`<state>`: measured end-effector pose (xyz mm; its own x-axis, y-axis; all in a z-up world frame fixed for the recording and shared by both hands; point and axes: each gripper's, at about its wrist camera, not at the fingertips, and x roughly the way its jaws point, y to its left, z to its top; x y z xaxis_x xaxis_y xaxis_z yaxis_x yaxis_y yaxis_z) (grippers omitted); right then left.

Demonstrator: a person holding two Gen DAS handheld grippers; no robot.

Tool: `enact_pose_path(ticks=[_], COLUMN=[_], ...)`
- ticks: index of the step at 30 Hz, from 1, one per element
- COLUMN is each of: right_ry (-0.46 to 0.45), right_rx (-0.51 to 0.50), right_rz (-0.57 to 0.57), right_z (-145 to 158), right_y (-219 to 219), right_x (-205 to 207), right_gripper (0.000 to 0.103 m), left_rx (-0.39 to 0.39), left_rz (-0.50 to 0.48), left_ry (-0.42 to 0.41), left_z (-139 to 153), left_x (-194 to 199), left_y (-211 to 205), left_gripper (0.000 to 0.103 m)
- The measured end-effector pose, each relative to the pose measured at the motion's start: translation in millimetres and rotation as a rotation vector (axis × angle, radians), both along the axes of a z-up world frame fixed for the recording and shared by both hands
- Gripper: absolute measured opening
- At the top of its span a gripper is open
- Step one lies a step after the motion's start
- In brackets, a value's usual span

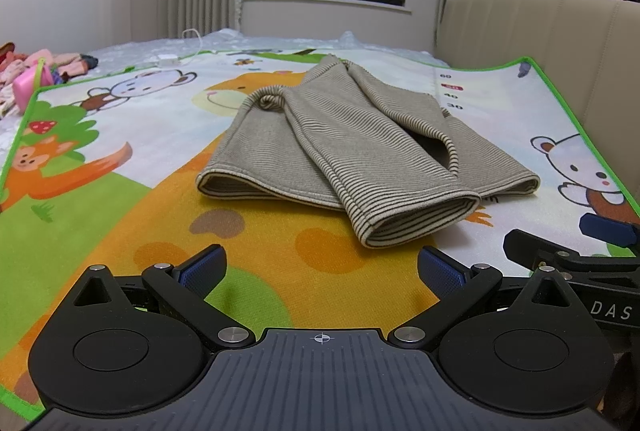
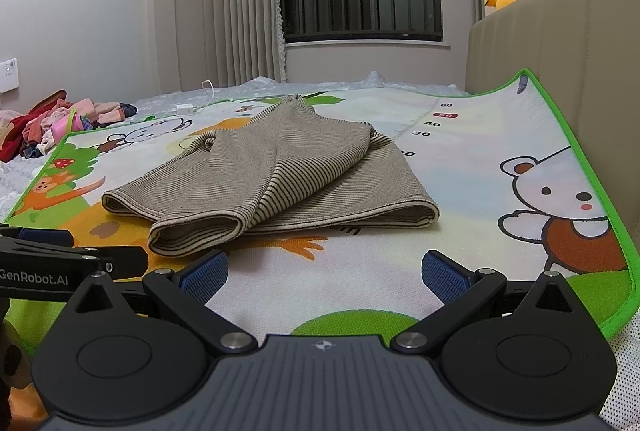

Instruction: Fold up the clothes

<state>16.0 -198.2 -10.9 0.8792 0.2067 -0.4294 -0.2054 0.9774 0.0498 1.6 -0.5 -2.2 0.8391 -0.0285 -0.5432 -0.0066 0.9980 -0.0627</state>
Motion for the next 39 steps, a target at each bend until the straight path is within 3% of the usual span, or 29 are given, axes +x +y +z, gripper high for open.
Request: enact_pose_path(ticks=[15, 23, 30, 34, 39], right_ry=[-0.025, 0.059, 0.157, 0.228, 0.370], right_rx=[-0.007, 0.061, 0.062, 0.147, 0.392], right_rz=[-0.059, -0.065, -0.034, -0.009, -0.043], right_z=[23, 39, 33, 25, 1], right_y=[-22, -35, -23, -16, -30], right_x=[41, 88, 136, 177, 220], right_gripper=[0.103, 0.103, 0.103, 0.103, 0.103], left_rx=[-0.047, -0.046, -0.070, -0.084, -0.096], left_rz=[0.011, -0.019, -0.027, -0.016, 0.030], left_ry=[0.016, 0.071, 0.083, 0.094, 0.122], left_z=[21, 20, 20, 17, 9], left_x=[40, 91, 116, 132, 163], left_y=[22, 26, 38, 50, 70], left_gripper=[0.103, 0.103, 0.103, 0.103, 0.103])
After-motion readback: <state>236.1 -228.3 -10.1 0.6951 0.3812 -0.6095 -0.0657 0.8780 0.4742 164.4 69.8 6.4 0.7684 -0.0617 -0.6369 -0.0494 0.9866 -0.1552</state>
